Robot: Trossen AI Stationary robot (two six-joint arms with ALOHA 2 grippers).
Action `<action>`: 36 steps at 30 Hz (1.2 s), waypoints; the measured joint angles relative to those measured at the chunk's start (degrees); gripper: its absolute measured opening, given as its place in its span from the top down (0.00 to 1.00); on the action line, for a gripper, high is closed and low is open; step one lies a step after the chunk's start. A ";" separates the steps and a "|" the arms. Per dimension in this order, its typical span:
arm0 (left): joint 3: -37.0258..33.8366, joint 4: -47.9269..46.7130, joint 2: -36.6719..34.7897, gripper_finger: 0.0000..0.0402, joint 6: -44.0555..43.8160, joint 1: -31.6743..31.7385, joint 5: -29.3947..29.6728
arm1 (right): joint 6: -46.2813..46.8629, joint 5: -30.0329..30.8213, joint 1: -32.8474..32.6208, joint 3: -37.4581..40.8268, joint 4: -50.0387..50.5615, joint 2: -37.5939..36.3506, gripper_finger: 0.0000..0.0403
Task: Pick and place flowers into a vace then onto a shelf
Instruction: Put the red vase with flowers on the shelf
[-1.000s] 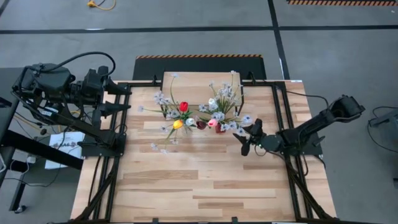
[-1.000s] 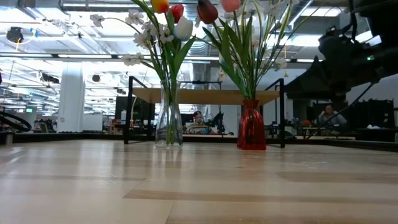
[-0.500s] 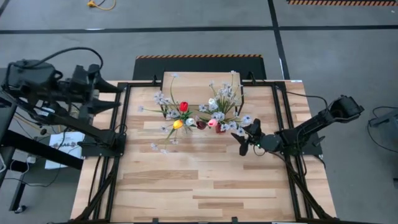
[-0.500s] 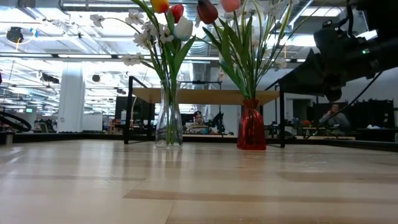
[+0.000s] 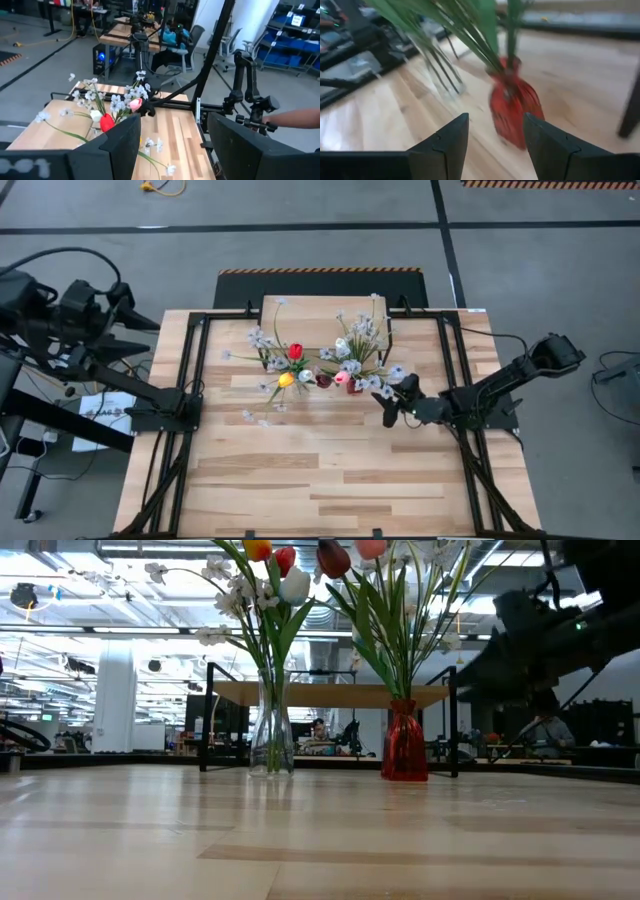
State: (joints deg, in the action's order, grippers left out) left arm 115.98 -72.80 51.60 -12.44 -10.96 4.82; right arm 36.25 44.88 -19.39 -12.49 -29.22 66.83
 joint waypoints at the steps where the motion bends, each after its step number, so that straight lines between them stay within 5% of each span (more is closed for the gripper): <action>1: 0.00 0.18 -0.10 0.45 0.40 0.00 0.00 | 1.62 0.00 -0.21 0.00 1.80 0.00 0.56; 23: 0.00 0.27 1.04 0.45 9.75 0.00 6.47 | 2.16 -0.16 4.63 0.00 6.40 0.02 0.59; 36: -0.02 0.27 1.04 0.45 8.91 0.00 6.54 | -4.59 -9.03 8.97 0.00 4.25 0.02 0.56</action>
State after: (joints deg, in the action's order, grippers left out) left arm 115.96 -72.53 52.64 -3.53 -10.96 11.36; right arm 31.66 35.85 -10.42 -12.49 -24.97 66.85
